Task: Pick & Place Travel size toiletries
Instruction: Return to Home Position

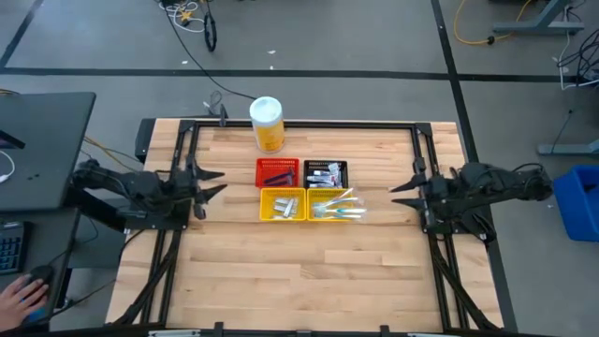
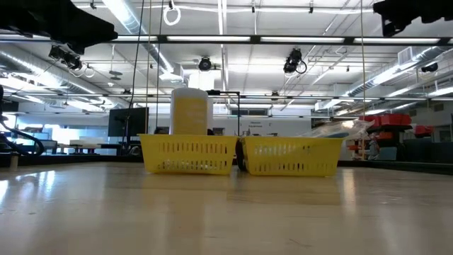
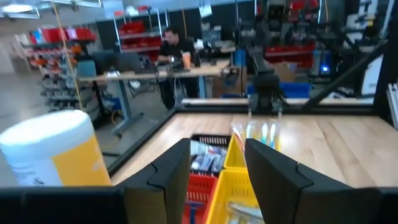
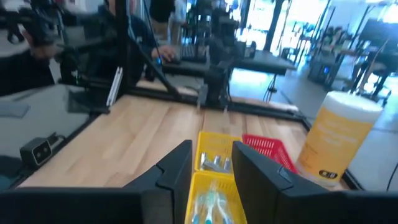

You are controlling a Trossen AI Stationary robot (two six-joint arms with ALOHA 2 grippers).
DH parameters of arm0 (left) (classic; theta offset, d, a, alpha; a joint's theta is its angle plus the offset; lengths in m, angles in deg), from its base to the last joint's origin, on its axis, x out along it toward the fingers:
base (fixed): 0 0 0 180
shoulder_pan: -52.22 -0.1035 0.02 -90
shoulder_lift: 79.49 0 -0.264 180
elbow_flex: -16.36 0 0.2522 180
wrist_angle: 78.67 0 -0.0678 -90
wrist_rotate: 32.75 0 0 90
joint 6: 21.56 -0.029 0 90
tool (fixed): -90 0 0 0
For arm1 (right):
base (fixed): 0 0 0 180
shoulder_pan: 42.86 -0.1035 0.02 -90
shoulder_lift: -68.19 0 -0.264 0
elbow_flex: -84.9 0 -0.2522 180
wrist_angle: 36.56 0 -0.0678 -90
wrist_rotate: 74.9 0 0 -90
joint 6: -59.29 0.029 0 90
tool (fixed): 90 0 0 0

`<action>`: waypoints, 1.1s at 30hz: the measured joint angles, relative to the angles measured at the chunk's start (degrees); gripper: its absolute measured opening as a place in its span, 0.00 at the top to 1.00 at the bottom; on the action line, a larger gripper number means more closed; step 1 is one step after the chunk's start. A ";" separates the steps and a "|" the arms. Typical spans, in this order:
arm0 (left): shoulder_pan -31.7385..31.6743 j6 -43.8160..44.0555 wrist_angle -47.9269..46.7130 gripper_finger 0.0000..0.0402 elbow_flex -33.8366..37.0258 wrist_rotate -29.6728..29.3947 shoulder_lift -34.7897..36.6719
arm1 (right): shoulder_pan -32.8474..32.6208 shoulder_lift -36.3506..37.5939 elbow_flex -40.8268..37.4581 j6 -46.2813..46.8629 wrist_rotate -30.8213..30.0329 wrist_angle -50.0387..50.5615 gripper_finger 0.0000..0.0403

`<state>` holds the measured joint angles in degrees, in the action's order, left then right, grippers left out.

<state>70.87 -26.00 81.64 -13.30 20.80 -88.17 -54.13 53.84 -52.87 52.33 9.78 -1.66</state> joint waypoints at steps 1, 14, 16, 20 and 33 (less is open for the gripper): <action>0.00 -0.59 0.04 0.60 0.28 0.03 1.30 | 0.00 1.54 -0.53 0.00 0.02 -0.06 0.70; 0.00 -5.06 4.78 0.60 6.50 -1.22 8.56 | 0.00 14.14 -2.98 -0.61 0.04 -0.12 0.71; 0.00 -5.03 6.22 0.60 8.10 -1.08 8.59 | 0.00 14.32 -2.98 -0.61 0.09 -0.22 0.71; 0.00 -5.15 11.77 0.60 11.22 -0.62 8.48 | 0.00 14.24 -3.33 -0.36 2.25 -0.77 0.71; -0.16 -9.98 20.54 0.62 15.32 1.87 8.48 | 0.00 14.21 -16.53 -1.15 4.44 -15.74 0.72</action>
<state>70.71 -35.98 102.17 2.02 22.68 -79.69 -54.13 68.05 -69.40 51.18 14.22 -17.39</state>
